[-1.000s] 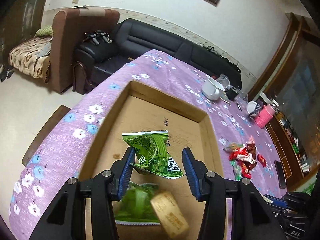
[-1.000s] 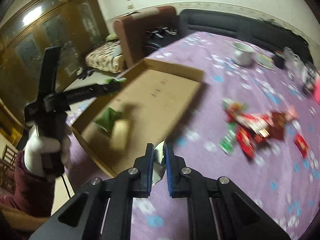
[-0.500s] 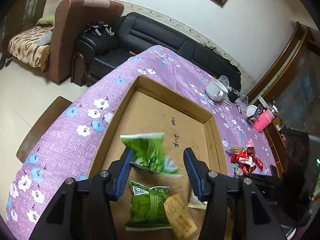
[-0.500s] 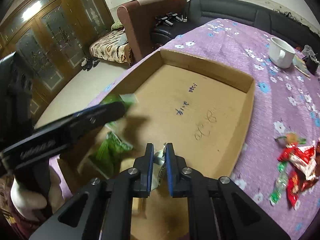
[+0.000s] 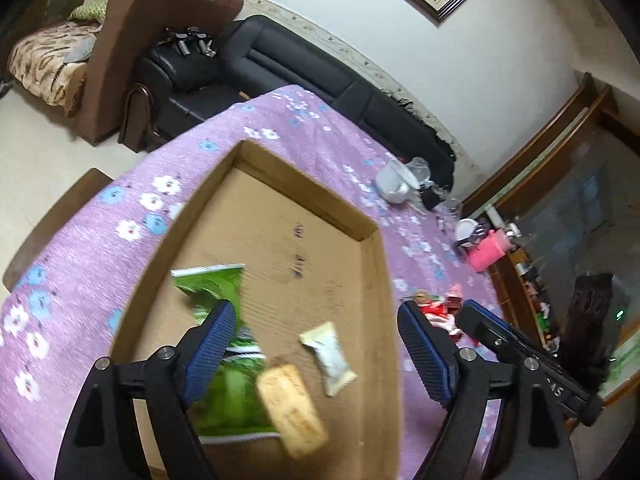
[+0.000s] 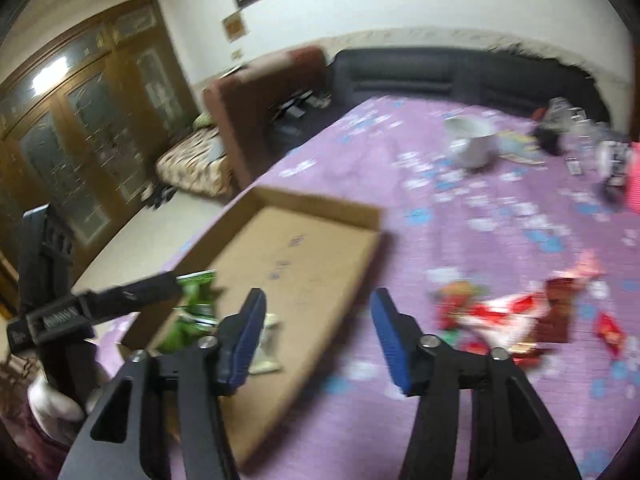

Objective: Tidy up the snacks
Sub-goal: 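Carry both snacks into the cardboard box and open both tools, then grasp the red packet with the left tool while the right tool grasps a brown chocolate bag, then carry both snacks over the cardboard box and open both tools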

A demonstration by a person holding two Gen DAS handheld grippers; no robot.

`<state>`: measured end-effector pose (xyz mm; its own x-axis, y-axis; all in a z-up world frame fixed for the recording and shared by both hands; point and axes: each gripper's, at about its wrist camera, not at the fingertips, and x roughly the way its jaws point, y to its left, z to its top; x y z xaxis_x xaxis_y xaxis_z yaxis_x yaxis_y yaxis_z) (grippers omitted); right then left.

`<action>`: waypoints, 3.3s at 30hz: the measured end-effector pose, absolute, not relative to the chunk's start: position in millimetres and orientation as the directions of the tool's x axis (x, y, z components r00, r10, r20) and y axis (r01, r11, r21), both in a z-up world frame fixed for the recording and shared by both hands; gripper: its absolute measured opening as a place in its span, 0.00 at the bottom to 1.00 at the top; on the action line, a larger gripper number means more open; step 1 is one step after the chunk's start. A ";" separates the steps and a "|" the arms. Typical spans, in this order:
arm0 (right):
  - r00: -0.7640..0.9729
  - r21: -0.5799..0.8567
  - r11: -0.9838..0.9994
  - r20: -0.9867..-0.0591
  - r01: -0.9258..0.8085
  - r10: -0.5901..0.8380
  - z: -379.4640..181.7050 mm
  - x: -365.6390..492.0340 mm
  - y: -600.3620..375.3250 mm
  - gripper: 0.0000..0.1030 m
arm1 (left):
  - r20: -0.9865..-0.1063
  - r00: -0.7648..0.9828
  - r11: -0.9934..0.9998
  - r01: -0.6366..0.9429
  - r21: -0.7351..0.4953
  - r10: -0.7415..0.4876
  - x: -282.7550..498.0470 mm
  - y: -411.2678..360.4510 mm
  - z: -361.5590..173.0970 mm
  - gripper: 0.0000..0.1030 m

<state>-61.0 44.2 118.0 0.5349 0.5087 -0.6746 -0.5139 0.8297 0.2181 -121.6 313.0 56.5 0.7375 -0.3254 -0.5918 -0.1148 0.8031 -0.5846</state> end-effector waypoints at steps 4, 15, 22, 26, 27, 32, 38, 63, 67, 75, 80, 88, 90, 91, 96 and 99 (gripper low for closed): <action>0.611 0.221 0.899 -0.670 -0.378 0.422 115.4 -60.0 -38.5 0.63 | -0.588 0.733 0.813 -0.082 -0.577 -0.343 -122.6 295.1 64.8 0.84; 0.617 0.312 0.943 -0.721 -0.118 0.316 72.2 -62.7 -184.0 0.62 | -0.648 0.646 0.873 0.061 -0.483 -0.404 -107.5 197.8 74.5 0.84; 0.543 0.324 0.911 -0.732 -0.255 0.412 61.5 -57.3 -147.1 0.62 | -0.700 0.581 0.893 0.113 -0.436 -0.416 -99.3 144.9 64.2 0.84; 0.557 0.256 0.914 -0.730 -0.316 0.397 62.2 -46.7 -111.8 0.62 | -0.715 0.572 0.902 0.113 -0.417 -0.402 -100.7 137.2 63.4 0.84; 0.556 0.255 0.913 -0.730 -0.318 0.397 62.2 -43.0 -108.4 0.62 | -0.717 0.572 0.904 0.112 -0.411 -0.397 -101.4 136.6 64.0 0.84; 0.540 0.251 0.920 -0.750 -0.302 0.382 58.9 -21.2 -90.9 0.61 | -0.728 0.568 0.914 0.119 -0.388 -0.384 -102.8 134.6 62.8 0.84; 0.507 0.253 0.931 -0.785 -0.263 0.356 38.2 6.9 -79.1 0.32 | -0.744 0.543 0.917 0.158 -0.365 -0.389 -99.7 119.6 54.3 0.84; 0.524 0.449 0.870 -0.700 -0.204 0.484 28.7 -22.3 -147.7 0.26 | -0.809 0.476 0.936 0.246 -0.253 -0.344 -44.5 36.1 29.8 0.59; 0.526 0.460 0.867 -0.697 -0.194 0.488 27.9 -22.6 -150.0 0.26 | -0.829 0.459 0.946 0.207 -0.249 -0.319 -19.6 28.0 16.3 0.58; 0.540 0.457 0.871 -0.695 -0.179 0.475 28.0 -22.7 -152.1 0.26 | -0.820 0.507 0.960 0.221 -0.174 -0.265 -4.5 23.2 14.8 0.45; 0.556 0.441 0.882 -0.696 -0.166 0.454 28.8 -23.0 -154.8 0.26 | -0.827 0.513 0.966 0.225 -0.129 -0.230 -5.0 32.2 14.6 0.20; 0.563 0.444 0.874 -0.679 -0.196 0.471 30.5 -25.9 -150.6 0.26 | -0.801 0.532 0.960 0.202 -0.195 -0.275 -29.2 55.7 26.5 0.20; 0.566 0.441 0.873 -0.673 -0.207 0.475 31.1 -27.8 -148.2 0.26 | -0.782 0.546 0.954 0.184 -0.238 -0.301 -39.3 70.3 34.4 0.20; 0.567 0.440 0.873 -0.672 -0.212 0.477 31.2 -28.7 -146.8 0.26 | -0.773 0.556 0.952 0.173 -0.251 -0.305 -43.7 77.6 38.0 0.20; 0.570 0.442 0.865 -0.658 -0.237 0.492 35.1 -33.1 -138.7 0.26 | -0.734 0.616 0.952 0.098 -0.289 -0.286 -65.3 125.2 54.0 0.20; 0.568 0.430 0.862 -0.652 -0.268 0.502 45.6 -39.2 -125.7 0.26 | -0.724 0.642 0.954 0.042 -0.295 -0.252 -74.0 159.9 57.7 0.20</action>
